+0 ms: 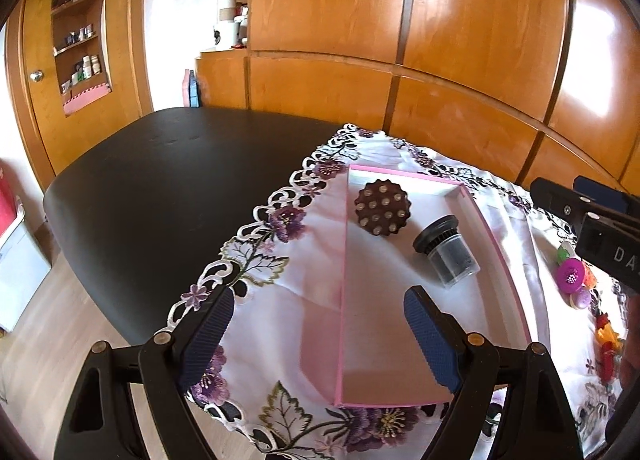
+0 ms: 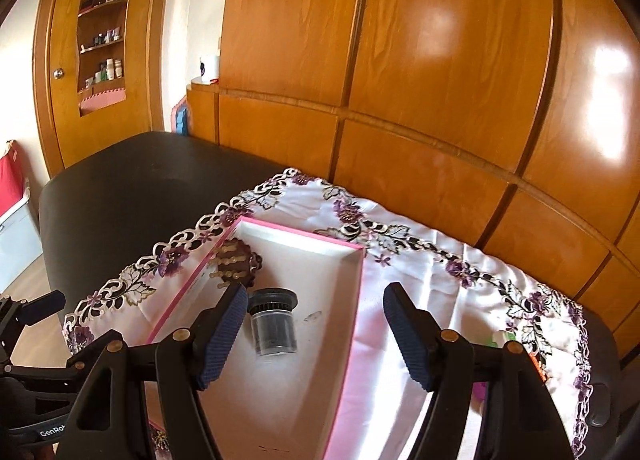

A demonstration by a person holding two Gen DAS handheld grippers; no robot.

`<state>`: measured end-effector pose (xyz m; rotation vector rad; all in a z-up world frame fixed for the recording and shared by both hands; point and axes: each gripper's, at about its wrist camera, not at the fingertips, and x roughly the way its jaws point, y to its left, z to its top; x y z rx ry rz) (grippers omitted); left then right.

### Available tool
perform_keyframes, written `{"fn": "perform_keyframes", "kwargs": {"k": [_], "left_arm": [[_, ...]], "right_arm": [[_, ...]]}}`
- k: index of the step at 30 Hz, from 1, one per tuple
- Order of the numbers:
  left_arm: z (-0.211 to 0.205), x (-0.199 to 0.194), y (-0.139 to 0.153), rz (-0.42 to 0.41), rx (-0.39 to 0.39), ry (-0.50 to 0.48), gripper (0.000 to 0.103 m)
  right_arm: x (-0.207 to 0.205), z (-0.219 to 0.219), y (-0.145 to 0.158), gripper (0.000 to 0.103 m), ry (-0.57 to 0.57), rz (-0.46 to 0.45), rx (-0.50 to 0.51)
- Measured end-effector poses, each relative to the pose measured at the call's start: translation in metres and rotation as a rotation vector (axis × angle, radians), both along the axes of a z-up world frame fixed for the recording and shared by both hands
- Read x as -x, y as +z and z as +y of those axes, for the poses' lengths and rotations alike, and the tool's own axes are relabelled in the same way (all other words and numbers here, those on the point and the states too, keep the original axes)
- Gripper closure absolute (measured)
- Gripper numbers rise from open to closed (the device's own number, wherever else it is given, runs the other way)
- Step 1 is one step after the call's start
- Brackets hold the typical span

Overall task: Organize rigid objects
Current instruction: 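Move both tools back toward the toys beside the tray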

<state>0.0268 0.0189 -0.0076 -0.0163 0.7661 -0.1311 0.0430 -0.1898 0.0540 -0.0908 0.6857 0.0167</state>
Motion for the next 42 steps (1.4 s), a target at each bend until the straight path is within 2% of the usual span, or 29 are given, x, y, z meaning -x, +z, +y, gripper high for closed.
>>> {"fn": "perform_keyframes", "kwargs": {"k": [14, 20, 26, 32, 37, 39, 42], "left_arm": [[-0.039, 0.005, 0.008, -0.012, -0.042, -0.099, 0.016], [-0.069, 0.008, 0.018, -0.045, -0.084, -0.178, 0.016], [-0.103, 0.013, 0.030, -0.094, -0.131, -0.274, 0.016], [-0.132, 0.018, 0.035, -0.122, -0.163, -0.354, 0.016], [-0.155, 0.020, 0.036, -0.131, -0.193, -0.403, 0.016], [-0.164, 0.021, 0.036, -0.134, -0.208, -0.421, 0.016], [-0.178, 0.024, 0.036, -0.146, -0.233, -0.445, 0.016]], "right_arm": [[0.016, -0.039, -0.001, 0.028, -0.065, -0.016, 0.008], [0.025, -0.079, -0.008, 0.027, -0.120, 0.015, 0.031], [0.047, -0.159, -0.018, 0.027, -0.282, 0.075, 0.090], [0.074, -0.249, -0.036, 0.027, -0.483, 0.123, 0.093], [0.099, -0.305, -0.054, 0.027, -0.645, 0.135, 0.021], [0.102, -0.321, -0.061, 0.027, -0.679, 0.157, -0.054], [0.105, -0.328, -0.059, 0.027, -0.689, 0.133, -0.101]]}}
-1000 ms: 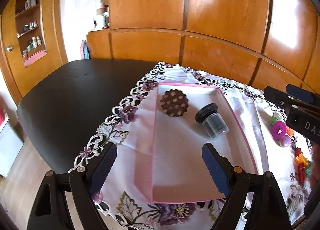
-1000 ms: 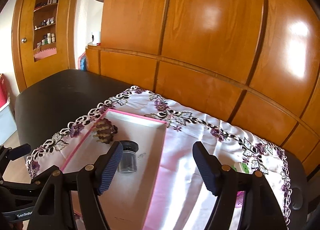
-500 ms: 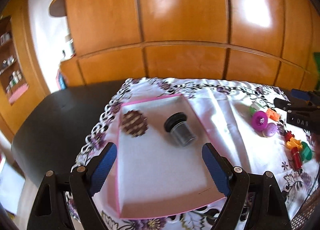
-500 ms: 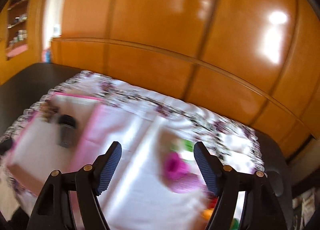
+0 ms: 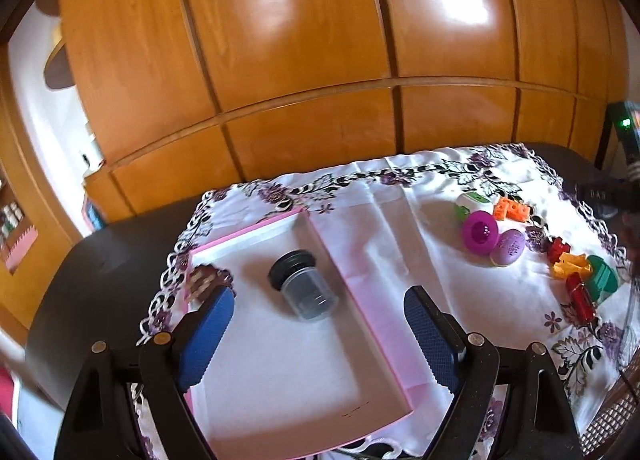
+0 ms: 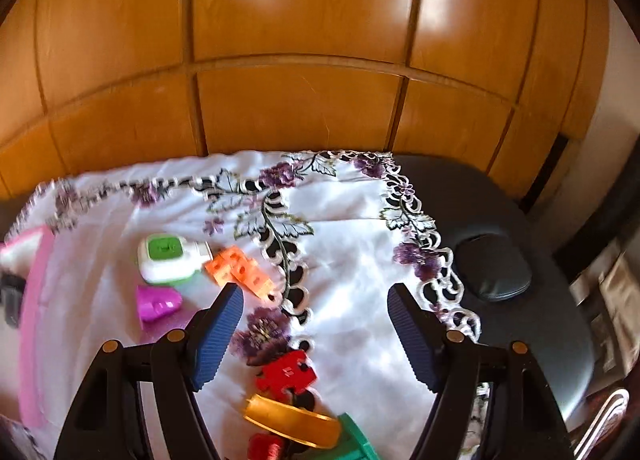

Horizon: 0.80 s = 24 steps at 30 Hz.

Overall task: Organize rigid objects
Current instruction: 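Move both tools back toward the toys beside the tray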

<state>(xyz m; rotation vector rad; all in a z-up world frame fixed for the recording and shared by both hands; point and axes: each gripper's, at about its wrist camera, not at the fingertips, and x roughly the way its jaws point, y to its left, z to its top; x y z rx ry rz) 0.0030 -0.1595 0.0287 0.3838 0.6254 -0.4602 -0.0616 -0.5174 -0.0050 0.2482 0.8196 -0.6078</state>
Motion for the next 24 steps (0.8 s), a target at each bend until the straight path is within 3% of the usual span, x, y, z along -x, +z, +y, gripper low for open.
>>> {"fn": "perform_keyframes", "kwargs": {"k": [24], "left_arm": [[-0.084, 0.007, -0.019, 0.002, -0.108, -0.161, 0.014]], "right_arm": [[0.007, -0.020, -0.005, 0.027, -0.051, -0.048, -0.135]]}}
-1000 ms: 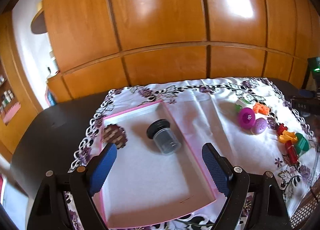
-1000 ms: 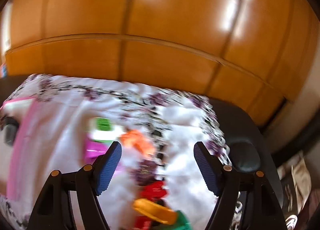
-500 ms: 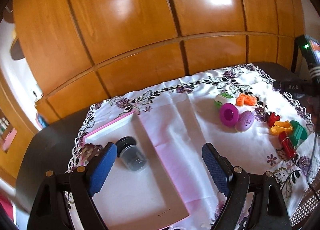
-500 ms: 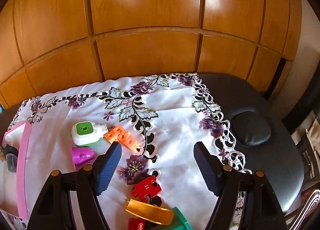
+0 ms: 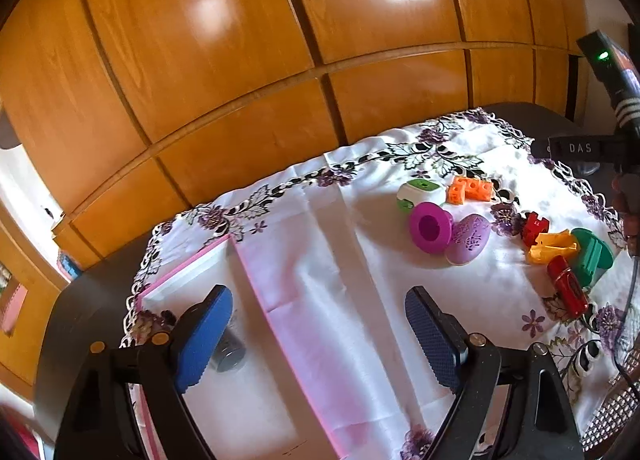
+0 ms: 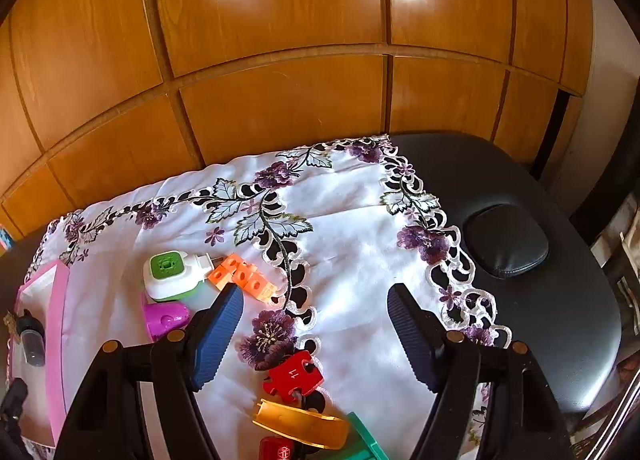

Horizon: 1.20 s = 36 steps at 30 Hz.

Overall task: Organize rigid objects
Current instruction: 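Move both tools back toward the toys beside the tray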

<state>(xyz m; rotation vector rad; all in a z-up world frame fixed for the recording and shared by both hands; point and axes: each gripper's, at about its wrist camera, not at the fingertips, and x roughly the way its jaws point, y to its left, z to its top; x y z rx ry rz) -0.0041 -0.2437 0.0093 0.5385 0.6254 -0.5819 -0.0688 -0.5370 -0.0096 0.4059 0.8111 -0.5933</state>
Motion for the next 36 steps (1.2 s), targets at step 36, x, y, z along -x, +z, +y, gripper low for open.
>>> {"fn": "perform_keyframes", "kwargs": {"k": [36], "left_arm": [[-0.093, -0.074, -0.037, 0.453, 0.205, -0.008, 0.017]], "right_arm": [[0.004, -0.013, -0.007, 0.027, -0.035, -0.020, -0.111]]}}
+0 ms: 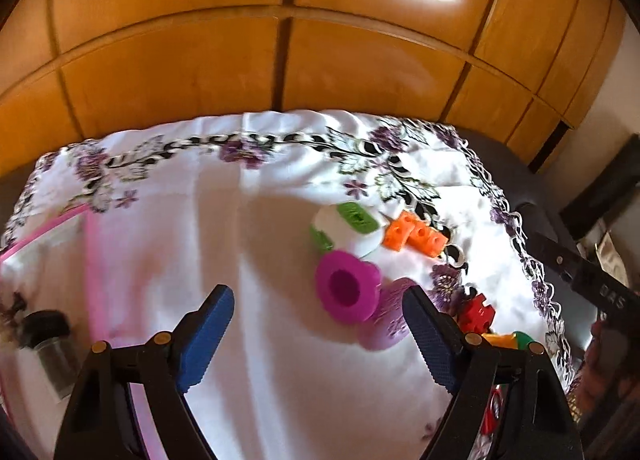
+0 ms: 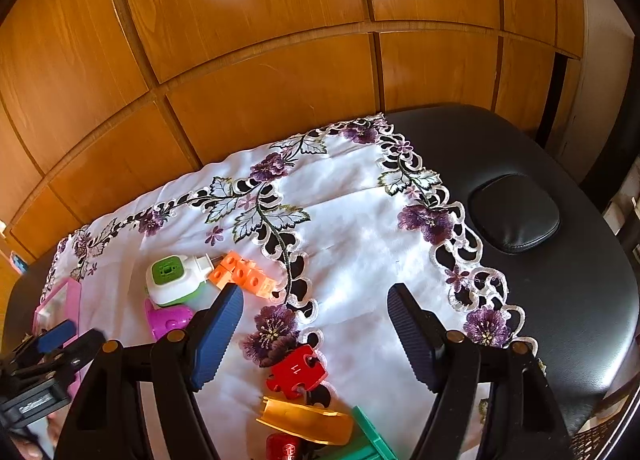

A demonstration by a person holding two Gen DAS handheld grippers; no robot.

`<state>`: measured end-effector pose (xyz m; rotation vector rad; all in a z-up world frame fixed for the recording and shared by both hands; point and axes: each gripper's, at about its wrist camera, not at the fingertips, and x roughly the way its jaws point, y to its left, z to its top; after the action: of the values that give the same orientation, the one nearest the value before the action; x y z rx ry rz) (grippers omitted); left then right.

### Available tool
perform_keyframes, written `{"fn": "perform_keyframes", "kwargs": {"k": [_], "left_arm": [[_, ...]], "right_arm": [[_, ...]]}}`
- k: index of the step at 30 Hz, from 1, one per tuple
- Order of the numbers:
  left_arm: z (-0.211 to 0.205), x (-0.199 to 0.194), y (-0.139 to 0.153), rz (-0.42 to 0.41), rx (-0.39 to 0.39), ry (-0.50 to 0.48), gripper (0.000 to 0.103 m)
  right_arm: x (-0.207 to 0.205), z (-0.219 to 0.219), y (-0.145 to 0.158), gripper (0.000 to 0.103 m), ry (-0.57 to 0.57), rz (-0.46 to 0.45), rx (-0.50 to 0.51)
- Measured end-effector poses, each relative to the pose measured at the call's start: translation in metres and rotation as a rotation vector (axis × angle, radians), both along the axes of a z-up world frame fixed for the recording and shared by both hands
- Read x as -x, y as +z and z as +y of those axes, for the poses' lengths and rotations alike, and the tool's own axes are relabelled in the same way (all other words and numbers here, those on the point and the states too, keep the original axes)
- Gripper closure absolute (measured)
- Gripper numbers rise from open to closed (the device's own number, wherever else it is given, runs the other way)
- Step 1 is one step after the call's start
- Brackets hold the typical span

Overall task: Organize rigid objects
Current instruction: 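Grasp the magenta cup with the left gripper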

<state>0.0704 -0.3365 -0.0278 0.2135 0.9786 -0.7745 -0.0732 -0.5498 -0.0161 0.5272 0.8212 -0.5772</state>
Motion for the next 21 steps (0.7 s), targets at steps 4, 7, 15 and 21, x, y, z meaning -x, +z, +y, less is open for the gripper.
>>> {"fn": "perform_keyframes", "kwargs": {"k": [4, 7, 15, 21], "left_arm": [[-0.029, -0.005, -0.025, 0.014, -0.026, -0.049, 0.012], [-0.041, -0.019, -0.046, 0.059, -0.037, -0.032, 0.012], [-0.041, -0.011, -0.066, 0.099, -0.002, -0.093, 0.047], [-0.015, 0.001, -0.056, 0.085, 0.004, -0.065, 0.047]], "right_arm": [[0.000, 0.000, -0.001, 0.027, 0.000, 0.000, -0.010], [-0.001, 0.000, -0.002, 0.027, 0.003, 0.003, -0.015], [-0.004, 0.001, -0.005, 0.027, 0.008, 0.019, -0.014], [-0.004, -0.004, -0.009, 0.027, -0.007, 0.024, -0.040]]}}
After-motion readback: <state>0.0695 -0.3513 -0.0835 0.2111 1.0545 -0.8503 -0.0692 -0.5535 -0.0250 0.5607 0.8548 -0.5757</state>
